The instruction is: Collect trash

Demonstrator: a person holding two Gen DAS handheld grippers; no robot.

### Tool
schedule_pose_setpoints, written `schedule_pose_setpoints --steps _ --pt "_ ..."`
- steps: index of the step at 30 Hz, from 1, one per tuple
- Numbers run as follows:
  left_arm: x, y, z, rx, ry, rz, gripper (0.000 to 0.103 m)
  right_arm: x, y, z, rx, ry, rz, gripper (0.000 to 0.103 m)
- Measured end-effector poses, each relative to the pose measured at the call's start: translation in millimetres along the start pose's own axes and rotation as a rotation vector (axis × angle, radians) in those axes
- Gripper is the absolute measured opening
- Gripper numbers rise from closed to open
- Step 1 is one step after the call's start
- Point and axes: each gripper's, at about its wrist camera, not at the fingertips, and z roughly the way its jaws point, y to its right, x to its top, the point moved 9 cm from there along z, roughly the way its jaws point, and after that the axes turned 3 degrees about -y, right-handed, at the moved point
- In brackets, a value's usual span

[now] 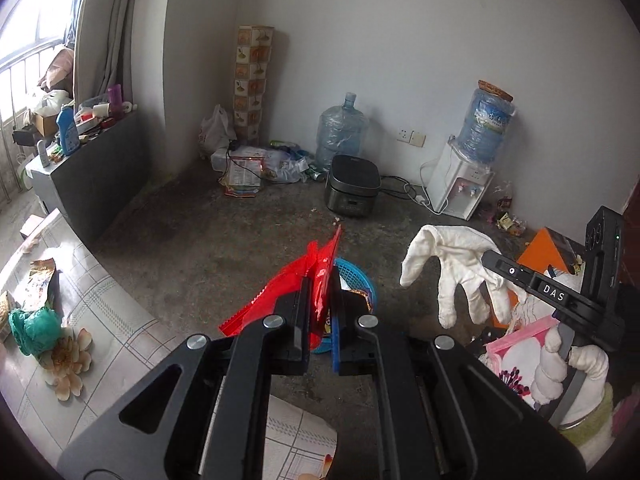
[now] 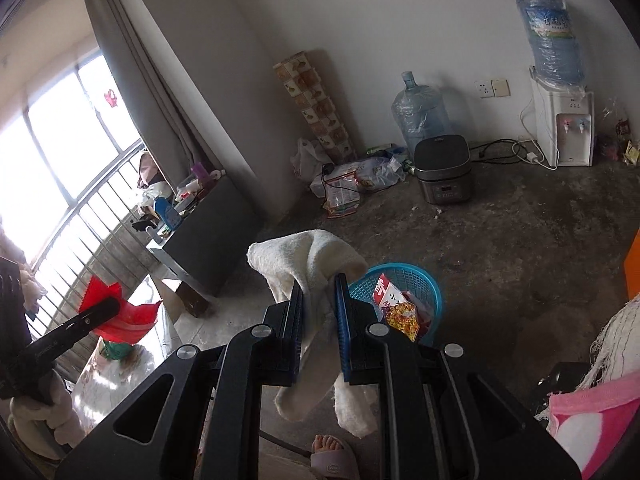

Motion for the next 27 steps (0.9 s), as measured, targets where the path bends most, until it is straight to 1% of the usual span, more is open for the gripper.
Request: schedule_pose_setpoints --steps 4,8,11,13,15,16,17,18,19,20,21,22,23,25,27 --pt "11.3 15.4 66.4 -0.085 -0.087 -0.012 0.006 -9.1 25.9 40.1 -0.023 -0.07 0.059 0.015" --pt "24.8 22.9 123.4 -0.145 -0.15 -0.041 0.006 -16.5 37.0 94.6 -0.041 -0.144 0.082 0.015" --pt "34.3 24.3 163.3 -0.174 -0.195 -0.055 0.006 -18.1 45.8 146.0 -0.056 -0.186 0.097 0.015" --pt "39.2 23.5 190.5 -0.176 -0.223 -0.061 0.006 -22.2 55.3 183.5 -0.071 -0.224 0.119 0.015" --pt "39.1 24.8 222.0 -0.198 -0.27 -0.072 0.007 -30.1 67.4 219.1 -0.09 -0.248 0.139 0.018" --pt "35.2 25.0 240.9 -0.223 -0.319 -0.086 0.011 -37.0 75.3 237.1 -0.082 -0.265 0.163 0.023" --pt "29.1 23.3 261.3 -0.231 -0.372 -0.106 0.023 -45.6 84.8 255.8 -0.056 -0.283 0.202 0.039" --pt "21.2 20.4 280.8 -0.225 -0.423 -0.116 0.035 -57.6 96.4 272.0 -0.045 -0.303 0.242 0.046" --pt "13.6 17.4 298.1 -0.217 -0.459 -0.129 0.039 -73.2 110.7 284.9 -0.064 -0.334 0.289 0.047" --pt "3.8 13.1 313.6 -0.205 -0.494 -0.148 0.04 -86.6 123.9 294.5 -0.082 -0.368 0.347 0.047" --pt "-5.2 8.2 326.0 -0.188 -0.528 -0.17 0.04 -96.8 134.0 299.0 -0.081 -0.383 0.404 0.047" --pt "-15.2 3.8 333.5 -0.179 -0.555 -0.198 0.04 -103.3 140.7 298.8 -0.079 -0.38 0.447 0.047" --pt "-22.1 0.8 336.6 -0.187 -0.572 -0.225 0.04 -107.1 145.5 294.3 -0.076 -0.365 0.471 0.047" --pt "-29.4 -1.6 333.5 -0.216 -0.577 -0.255 0.041 -111.6 150.8 281.0 -0.067 -0.34 0.488 0.047" --pt "-29.5 -1.7 325.9 -0.232 -0.565 -0.248 0.045 -111.8 154.5 267.3 -0.062 -0.319 0.497 0.048"
